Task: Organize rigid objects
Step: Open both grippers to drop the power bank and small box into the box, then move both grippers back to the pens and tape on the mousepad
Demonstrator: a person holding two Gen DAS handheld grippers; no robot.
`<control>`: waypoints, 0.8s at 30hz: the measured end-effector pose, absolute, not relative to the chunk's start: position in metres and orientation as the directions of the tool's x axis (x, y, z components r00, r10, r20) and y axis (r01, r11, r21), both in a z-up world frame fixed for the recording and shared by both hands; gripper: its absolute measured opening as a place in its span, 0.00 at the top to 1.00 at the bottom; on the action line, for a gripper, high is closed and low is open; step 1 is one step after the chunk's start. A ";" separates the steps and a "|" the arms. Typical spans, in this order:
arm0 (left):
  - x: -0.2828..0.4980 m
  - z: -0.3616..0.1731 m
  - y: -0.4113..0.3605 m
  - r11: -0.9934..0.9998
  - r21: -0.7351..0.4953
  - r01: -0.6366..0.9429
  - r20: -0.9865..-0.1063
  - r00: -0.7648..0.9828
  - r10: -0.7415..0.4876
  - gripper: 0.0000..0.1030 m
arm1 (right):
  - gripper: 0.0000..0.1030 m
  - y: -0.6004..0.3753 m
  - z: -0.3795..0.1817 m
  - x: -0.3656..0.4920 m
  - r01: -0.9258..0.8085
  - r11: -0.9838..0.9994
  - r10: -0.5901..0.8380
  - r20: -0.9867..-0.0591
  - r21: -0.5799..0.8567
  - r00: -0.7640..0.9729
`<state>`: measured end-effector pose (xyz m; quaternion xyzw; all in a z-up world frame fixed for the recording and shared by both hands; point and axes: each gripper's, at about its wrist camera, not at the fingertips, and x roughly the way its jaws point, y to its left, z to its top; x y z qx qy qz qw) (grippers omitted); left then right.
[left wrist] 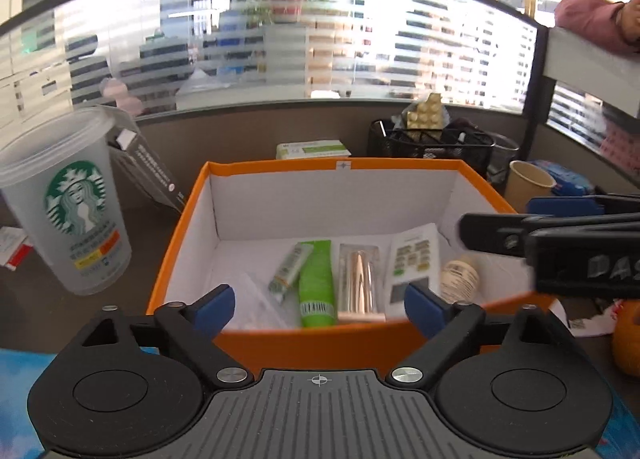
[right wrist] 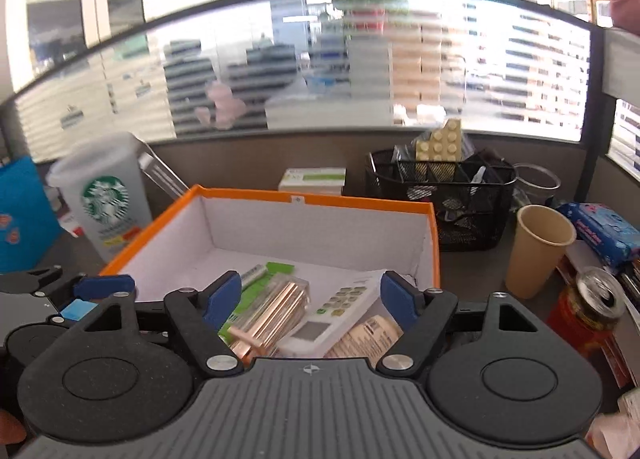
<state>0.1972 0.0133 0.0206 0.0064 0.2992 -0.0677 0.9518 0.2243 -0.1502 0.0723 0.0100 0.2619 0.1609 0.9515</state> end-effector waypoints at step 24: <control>0.136 -0.037 -0.044 0.808 0.235 0.539 -0.522 0.772 -0.363 0.03 | 0.15 -0.236 0.000 0.122 -0.215 0.953 0.299 -0.560 0.212 0.773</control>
